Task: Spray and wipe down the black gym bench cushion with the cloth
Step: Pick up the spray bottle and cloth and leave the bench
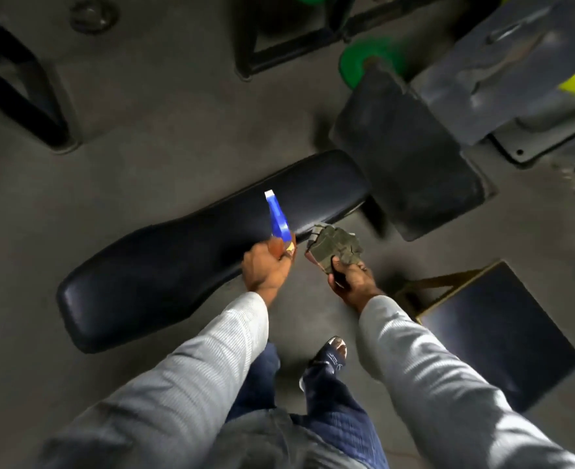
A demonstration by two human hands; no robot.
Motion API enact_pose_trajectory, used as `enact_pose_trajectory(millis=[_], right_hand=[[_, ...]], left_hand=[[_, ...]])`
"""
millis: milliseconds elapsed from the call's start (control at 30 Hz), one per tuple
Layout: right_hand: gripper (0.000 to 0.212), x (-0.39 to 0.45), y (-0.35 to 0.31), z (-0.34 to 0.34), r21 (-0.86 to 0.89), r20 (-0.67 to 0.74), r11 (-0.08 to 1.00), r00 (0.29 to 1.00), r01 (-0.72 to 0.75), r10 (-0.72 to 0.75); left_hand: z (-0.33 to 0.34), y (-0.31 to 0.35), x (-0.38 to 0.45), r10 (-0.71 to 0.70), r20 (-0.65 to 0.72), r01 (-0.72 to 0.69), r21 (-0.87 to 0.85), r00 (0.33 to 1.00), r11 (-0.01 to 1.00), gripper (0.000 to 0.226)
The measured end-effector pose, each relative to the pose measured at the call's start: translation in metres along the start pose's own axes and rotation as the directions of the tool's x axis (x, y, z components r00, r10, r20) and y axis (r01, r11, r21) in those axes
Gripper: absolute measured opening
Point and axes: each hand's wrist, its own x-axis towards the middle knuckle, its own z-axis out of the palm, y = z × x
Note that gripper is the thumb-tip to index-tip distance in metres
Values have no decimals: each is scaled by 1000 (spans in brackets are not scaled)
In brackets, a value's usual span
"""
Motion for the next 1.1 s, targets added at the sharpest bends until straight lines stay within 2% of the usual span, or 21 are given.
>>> enact_pose_trajectory(millis=[200, 400, 600, 700, 833, 1000, 1100], right_hand=[[24, -6, -30, -128, 199, -147, 978, 988, 65, -36], [20, -2, -35, -253, 328, -249, 939, 968, 104, -20], [21, 9, -19, -353, 403, -355, 909, 934, 108, 46], [22, 19, -7, -393, 419, -416, 902, 905, 102, 91], [28, 34, 3, -425, 448, -438, 889, 890, 93, 128], [33, 59, 15, -447, 429, -395, 902, 909, 54, 134], [29, 80, 27, -454, 351, -390, 936, 913, 24, 123]], left_hand=[[92, 81, -58, 178, 144, -193, 96, 973, 976, 45], [186, 131, -118, 385, 358, -464, 167, 851, 870, 38], [279, 136, -160, 415, 529, -603, 249, 740, 758, 48], [310, 139, -180, 413, 618, -665, 249, 669, 704, 41], [348, 135, -196, 434, 663, -725, 246, 610, 644, 33], [380, 132, -206, 447, 668, -736, 230, 595, 637, 29], [394, 124, -209, 472, 633, -736, 241, 614, 633, 25]])
